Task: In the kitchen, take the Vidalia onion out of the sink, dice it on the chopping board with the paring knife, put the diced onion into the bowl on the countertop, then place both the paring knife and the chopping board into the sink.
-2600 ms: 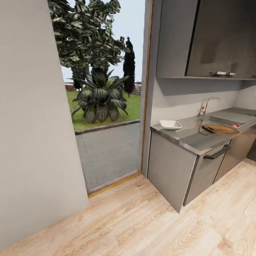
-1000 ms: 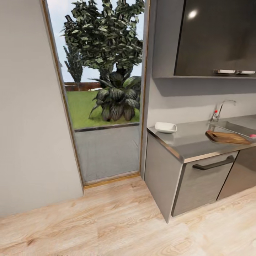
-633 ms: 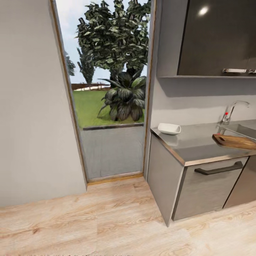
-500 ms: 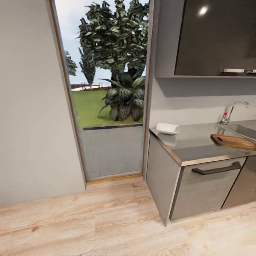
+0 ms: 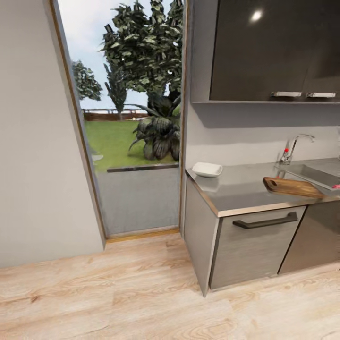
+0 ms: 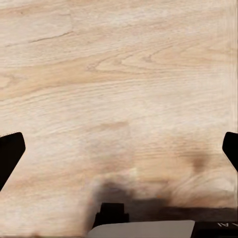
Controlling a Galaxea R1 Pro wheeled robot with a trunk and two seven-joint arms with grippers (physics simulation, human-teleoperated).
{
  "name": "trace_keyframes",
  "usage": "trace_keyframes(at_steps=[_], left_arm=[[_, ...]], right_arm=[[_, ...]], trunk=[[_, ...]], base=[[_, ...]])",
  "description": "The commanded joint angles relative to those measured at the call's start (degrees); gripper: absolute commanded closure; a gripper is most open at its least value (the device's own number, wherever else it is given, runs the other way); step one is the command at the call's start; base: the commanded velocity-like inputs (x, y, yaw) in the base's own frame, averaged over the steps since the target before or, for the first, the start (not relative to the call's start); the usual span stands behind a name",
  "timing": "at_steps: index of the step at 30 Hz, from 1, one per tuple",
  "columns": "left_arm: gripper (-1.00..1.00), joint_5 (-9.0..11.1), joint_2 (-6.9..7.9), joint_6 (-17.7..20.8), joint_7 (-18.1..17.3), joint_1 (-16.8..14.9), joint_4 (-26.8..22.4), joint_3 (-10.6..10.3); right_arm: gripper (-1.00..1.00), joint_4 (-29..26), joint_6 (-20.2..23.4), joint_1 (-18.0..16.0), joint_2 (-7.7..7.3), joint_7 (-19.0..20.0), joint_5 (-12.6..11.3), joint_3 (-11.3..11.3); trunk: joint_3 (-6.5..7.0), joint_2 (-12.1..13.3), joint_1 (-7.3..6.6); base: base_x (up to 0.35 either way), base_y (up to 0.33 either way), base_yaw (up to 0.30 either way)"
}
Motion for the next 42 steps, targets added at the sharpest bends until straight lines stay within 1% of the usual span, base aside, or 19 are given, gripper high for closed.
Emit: trace_keyframes(at_steps=[1, 24, 31, 42], left_arm=[[-1.00, 0.03, 0.00, -0.12, 0.06, 0.00, -0.04, 0.02], [-1.00, -0.06, -0.09, -0.11, 0.06, 0.00, -0.06, 0.02], [-1.00, -0.07, -0.09, -0.11, 0.06, 0.00, -0.09, 0.03], [-1.00, -0.07, -0.07, -0.11, 0.06, 0.00, -0.08, 0.04]], right_arm=[[-1.00, 0.05, -0.18, -0.04, 0.02, -0.16, 0.04, 0.00], [-1.00, 0.13, -0.18, -0.04, 0.10, -0.18, 0.04, 0.01], [-1.00, 0.14, -0.18, -0.04, 0.10, -0.19, 0.04, 0.00], [-1.00, 0.14, -0.18, -0.02, 0.10, -0.16, 0.04, 0.00]], trunk=[[-0.05, -0.03, -0.01], [-0.05, -0.03, -0.01], [-0.05, -0.03, -0.01], [-0.05, -0.03, -0.01]], base=[[-0.078, -0.323, 0.000], [-0.065, -0.322, 0.010], [-0.004, -0.319, 0.110], [0.000, -0.316, 0.197]])
